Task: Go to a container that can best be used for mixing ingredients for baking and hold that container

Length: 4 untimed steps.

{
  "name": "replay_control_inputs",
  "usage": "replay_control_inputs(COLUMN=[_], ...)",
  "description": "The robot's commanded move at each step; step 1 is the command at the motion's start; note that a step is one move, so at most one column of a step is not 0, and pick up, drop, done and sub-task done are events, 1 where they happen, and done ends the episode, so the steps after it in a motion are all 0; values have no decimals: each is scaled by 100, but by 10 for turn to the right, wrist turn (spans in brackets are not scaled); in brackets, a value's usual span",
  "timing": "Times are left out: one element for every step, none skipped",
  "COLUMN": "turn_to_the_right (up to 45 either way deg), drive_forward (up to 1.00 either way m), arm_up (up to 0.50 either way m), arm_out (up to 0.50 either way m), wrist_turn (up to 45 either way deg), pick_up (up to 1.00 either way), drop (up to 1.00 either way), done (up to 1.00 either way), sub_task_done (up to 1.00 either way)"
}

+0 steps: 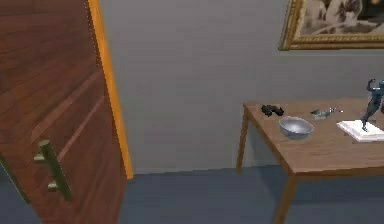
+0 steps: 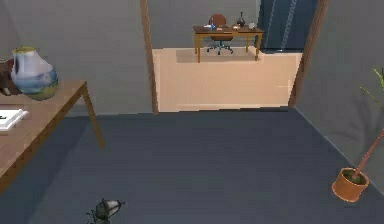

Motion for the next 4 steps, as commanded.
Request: replay_control_inputs(turn_to_the_right=[0, -420, 0, 0], drive_forward=[35, 0, 0, 0], arm_up=[0, 0, 50, 38], arm_out=[0, 0, 0, 0], wrist_turn=[0, 0, 0, 0], pick_up=[0, 0, 0, 0], drop=[0, 0, 0, 0], done=[0, 0, 0, 0], sub_task_done=[0, 0, 0, 0])
